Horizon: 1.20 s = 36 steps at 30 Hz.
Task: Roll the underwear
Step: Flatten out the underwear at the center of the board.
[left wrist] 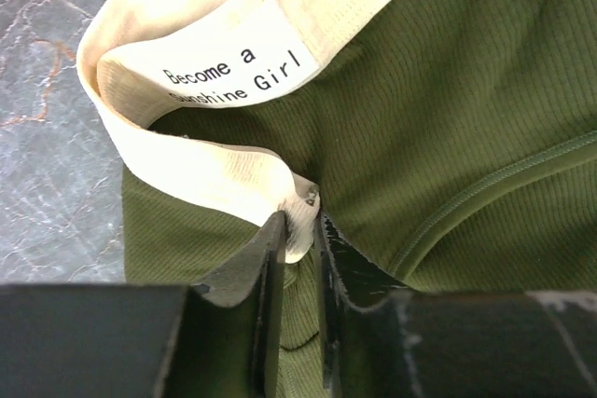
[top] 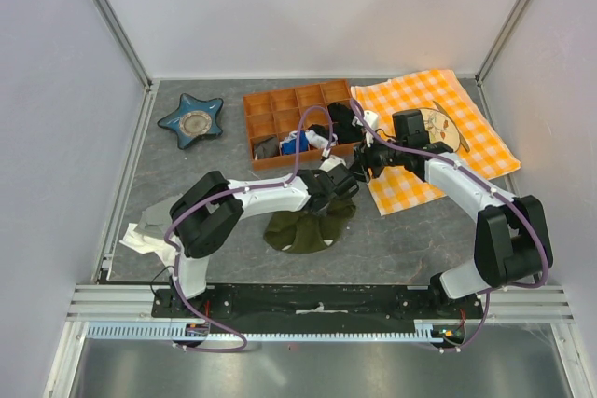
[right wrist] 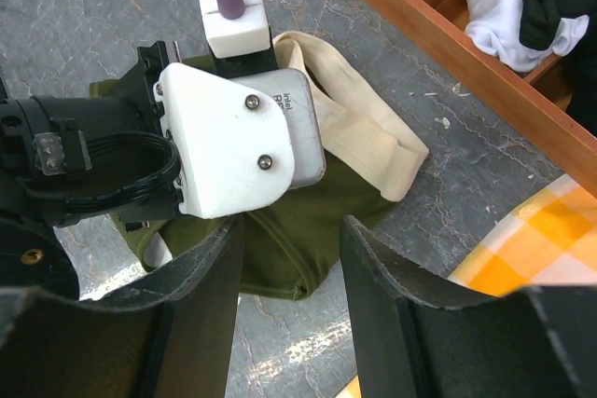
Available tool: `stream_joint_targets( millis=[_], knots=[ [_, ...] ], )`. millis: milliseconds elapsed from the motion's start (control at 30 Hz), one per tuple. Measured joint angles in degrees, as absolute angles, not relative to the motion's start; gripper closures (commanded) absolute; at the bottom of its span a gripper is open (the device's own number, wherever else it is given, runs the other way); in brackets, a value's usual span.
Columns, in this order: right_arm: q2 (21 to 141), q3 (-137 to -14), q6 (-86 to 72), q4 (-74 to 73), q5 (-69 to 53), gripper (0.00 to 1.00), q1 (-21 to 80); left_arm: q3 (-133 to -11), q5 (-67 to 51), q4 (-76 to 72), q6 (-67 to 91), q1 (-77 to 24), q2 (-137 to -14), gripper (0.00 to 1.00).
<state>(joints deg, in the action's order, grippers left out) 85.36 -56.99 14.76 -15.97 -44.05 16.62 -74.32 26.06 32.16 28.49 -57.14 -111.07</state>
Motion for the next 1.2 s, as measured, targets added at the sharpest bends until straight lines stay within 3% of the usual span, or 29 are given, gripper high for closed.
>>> stream_joint_targets(
  millis=[200, 433, 1033, 1200],
  knots=[
    [85.78, -56.99, 14.81, -16.12, -44.34, 0.47, 16.64, -73.8, 28.03, 33.21, 27.33, -57.14, -109.47, 0.78],
    [86.41, -56.99, 15.09, -17.04, -44.69, 0.47, 16.64, -73.6, 27.86, 33.54, 26.24, -57.01, -107.42, 0.61],
    [87.2, -56.99, 15.99, -18.15, -45.43, 0.47, 16.64, -72.99, 26.26, 33.85, 25.58, -56.62, -107.46, 0.61],
    [87.24, -56.99, 16.27, -18.55, -45.45, 0.47, 16.64, -72.99, 26.3, 33.54, 25.47, -56.36, -108.6, 0.65]
  ],
)
